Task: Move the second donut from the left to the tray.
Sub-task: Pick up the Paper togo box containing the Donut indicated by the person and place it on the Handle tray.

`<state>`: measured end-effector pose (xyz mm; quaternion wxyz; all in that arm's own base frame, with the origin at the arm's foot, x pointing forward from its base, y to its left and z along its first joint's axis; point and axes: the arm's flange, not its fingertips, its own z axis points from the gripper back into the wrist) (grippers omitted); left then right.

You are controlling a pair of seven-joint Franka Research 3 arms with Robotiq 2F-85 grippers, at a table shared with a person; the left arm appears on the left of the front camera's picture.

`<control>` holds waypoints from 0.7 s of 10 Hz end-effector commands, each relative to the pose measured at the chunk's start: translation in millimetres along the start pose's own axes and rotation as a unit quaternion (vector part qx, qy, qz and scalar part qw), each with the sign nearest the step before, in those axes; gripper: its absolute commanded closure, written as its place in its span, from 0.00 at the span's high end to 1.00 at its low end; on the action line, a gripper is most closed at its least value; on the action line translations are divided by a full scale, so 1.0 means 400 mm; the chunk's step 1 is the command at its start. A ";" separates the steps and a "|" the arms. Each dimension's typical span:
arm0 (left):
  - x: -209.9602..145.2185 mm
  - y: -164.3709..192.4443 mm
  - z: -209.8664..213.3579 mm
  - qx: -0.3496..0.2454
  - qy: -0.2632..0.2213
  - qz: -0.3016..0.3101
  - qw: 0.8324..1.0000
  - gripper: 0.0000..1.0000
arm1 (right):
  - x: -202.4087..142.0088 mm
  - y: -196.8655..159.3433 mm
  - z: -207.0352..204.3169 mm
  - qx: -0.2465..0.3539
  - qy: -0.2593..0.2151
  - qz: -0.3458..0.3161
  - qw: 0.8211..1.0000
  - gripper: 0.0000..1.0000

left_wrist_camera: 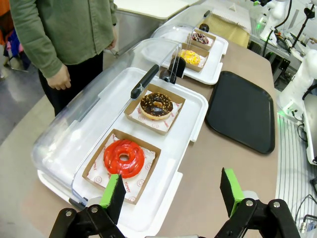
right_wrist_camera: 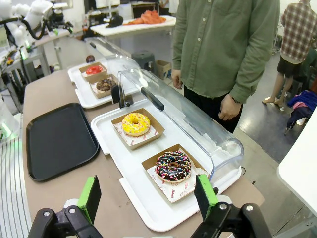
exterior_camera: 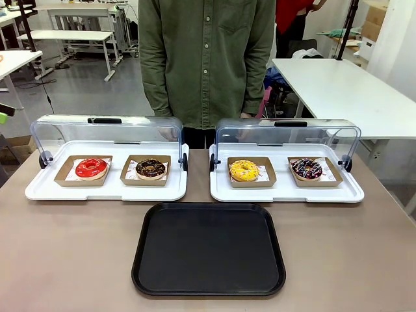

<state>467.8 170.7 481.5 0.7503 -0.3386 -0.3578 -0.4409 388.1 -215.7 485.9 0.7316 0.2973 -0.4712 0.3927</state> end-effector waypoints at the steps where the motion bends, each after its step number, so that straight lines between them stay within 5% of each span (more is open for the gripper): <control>1: 0.004 -0.001 0.001 0.000 0.003 0.000 1.000 1.00 | 0.004 0.001 0.000 0.001 -0.003 0.002 1.000 1.00; 7: 0.004 -0.001 0.001 0.000 0.003 0.000 1.000 1.00 | 0.004 0.001 0.000 0.001 -0.003 0.002 1.000 1.00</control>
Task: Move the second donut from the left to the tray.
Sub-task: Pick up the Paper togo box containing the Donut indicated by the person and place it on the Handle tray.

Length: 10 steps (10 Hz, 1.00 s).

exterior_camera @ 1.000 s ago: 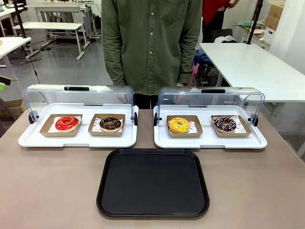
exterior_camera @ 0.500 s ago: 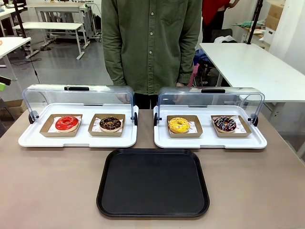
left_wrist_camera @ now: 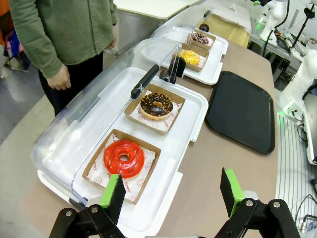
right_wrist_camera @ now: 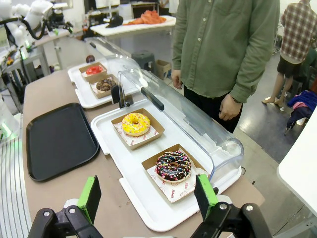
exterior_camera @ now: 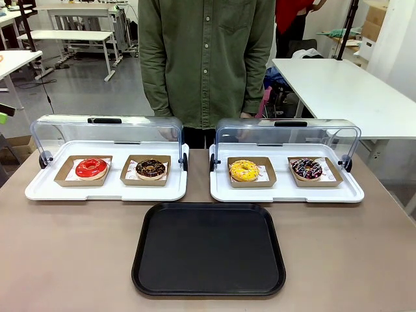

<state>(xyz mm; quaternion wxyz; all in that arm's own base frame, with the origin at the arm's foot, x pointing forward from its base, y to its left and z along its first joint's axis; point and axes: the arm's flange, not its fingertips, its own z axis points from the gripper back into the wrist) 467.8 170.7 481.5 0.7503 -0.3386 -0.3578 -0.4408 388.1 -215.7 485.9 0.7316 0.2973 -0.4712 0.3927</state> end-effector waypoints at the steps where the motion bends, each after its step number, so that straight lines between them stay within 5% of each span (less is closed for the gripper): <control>1: 0.004 -0.001 0.001 0.000 0.003 0.000 1.000 1.00 | 0.004 0.001 0.000 0.001 -0.003 0.002 1.000 1.00; 10: 0.004 -0.001 0.001 0.000 0.003 0.000 1.000 1.00 | 0.004 0.001 0.000 0.001 -0.003 0.002 1.000 1.00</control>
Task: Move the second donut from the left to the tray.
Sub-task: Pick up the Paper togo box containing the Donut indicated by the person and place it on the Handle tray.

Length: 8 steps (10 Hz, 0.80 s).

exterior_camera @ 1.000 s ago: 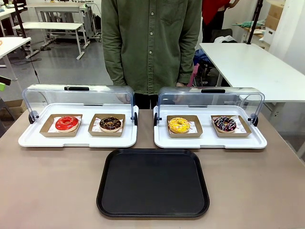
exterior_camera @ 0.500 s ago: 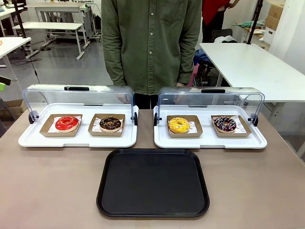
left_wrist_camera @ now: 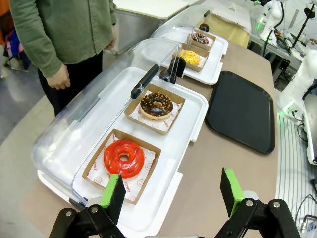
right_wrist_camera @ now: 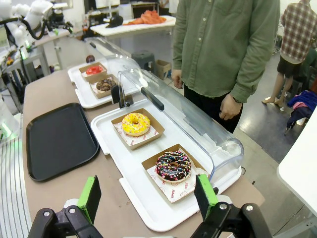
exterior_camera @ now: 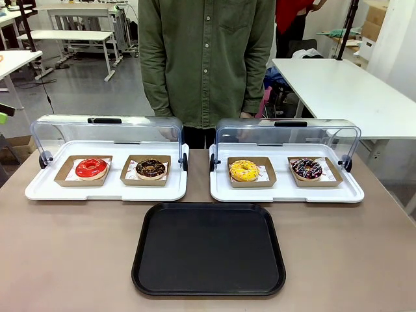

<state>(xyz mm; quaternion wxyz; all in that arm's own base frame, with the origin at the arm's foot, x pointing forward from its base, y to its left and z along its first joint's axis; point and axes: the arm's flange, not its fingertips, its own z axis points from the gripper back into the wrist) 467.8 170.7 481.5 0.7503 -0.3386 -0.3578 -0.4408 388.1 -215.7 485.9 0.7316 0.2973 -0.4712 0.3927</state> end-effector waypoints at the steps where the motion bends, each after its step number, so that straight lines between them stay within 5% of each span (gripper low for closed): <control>1: 0.004 -0.001 0.001 0.000 0.003 0.000 1.000 1.00 | 0.004 0.001 0.000 0.001 -0.003 0.002 1.000 1.00; 8: 0.004 -0.001 0.001 0.000 0.003 0.000 1.000 1.00 | 0.004 0.001 0.000 0.001 -0.003 0.002 1.000 1.00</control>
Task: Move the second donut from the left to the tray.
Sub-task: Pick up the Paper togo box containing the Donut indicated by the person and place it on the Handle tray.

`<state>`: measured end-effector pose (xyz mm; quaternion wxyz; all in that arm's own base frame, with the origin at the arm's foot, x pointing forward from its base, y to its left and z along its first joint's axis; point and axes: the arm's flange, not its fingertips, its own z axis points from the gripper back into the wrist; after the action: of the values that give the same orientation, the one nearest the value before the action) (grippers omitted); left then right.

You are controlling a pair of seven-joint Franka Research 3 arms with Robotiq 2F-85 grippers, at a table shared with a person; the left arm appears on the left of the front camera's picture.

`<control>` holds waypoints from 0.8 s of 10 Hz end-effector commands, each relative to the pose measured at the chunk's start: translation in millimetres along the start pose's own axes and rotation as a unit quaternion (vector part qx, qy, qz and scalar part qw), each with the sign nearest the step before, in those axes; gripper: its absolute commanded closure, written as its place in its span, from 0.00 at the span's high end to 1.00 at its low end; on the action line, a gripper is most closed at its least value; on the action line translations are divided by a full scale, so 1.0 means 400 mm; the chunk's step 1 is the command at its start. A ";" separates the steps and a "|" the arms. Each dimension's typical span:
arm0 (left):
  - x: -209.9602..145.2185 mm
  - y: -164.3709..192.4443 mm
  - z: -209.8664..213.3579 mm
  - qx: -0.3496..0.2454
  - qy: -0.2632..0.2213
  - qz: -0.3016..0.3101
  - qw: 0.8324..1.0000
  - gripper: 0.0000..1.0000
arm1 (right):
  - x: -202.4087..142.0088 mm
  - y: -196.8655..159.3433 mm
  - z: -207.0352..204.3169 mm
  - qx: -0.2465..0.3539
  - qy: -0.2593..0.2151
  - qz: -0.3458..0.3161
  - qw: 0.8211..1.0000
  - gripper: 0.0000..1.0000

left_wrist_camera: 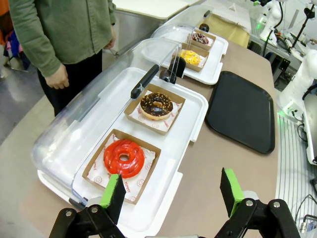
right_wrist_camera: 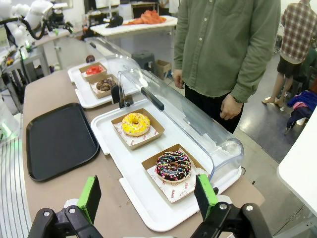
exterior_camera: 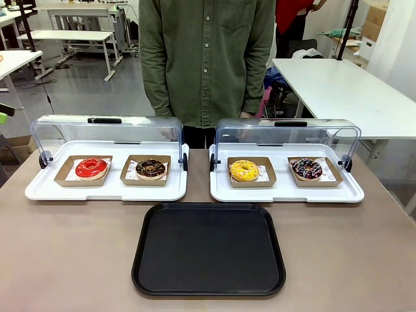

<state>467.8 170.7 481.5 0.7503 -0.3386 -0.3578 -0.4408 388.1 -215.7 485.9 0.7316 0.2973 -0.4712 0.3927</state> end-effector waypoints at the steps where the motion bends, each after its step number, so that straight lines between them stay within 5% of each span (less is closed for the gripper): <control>1: 0.004 -0.001 0.001 0.000 0.003 0.000 1.000 1.00 | 0.004 0.001 0.000 0.001 -0.003 0.002 1.000 1.00; 8: 0.004 -0.001 0.001 0.000 0.003 0.000 1.000 1.00 | 0.004 0.001 0.000 0.001 -0.003 0.002 1.000 1.00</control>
<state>467.8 170.7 481.5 0.7503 -0.3386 -0.3578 -0.4408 388.1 -215.7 485.9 0.7316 0.2973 -0.4712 0.3927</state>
